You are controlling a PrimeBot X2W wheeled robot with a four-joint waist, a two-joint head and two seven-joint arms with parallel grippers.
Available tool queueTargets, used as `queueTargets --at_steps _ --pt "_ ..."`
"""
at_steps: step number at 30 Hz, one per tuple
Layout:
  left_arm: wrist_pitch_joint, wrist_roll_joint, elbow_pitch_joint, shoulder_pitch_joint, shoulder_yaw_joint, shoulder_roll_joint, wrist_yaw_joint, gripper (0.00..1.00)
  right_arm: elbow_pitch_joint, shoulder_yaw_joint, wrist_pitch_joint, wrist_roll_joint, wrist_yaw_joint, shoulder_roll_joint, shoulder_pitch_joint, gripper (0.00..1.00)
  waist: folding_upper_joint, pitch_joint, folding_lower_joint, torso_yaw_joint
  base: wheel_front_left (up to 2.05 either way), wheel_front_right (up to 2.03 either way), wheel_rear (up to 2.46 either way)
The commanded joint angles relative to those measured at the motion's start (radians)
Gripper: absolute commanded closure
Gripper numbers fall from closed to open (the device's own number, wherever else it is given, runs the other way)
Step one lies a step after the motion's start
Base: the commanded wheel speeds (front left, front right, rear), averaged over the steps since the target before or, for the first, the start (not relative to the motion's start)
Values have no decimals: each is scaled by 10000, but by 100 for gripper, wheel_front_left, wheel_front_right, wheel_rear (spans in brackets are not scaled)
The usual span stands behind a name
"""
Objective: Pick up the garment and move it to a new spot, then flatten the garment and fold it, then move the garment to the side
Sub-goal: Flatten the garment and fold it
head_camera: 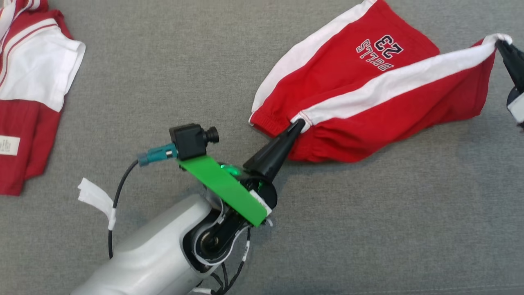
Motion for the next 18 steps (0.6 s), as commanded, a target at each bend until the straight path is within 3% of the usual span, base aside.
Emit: queueTargets --at_steps 1,10,18 --pt "55 -356 87 -328 234 -210 -24 100 228 -20 293 -318 -6 107 -718 100 -1 827 1 656 0 0 0" --pt "630 -1125 576 -839 952 -798 -25 100 1635 292 1175 -1629 -4 650 -3562 100 -1 1823 1 1416 0 0 0" --pt "607 -670 994 -894 1222 -1052 -25 100 2818 820 1122 -2398 -4 716 -4991 100 -1 2226 1 1880 0 0 0"
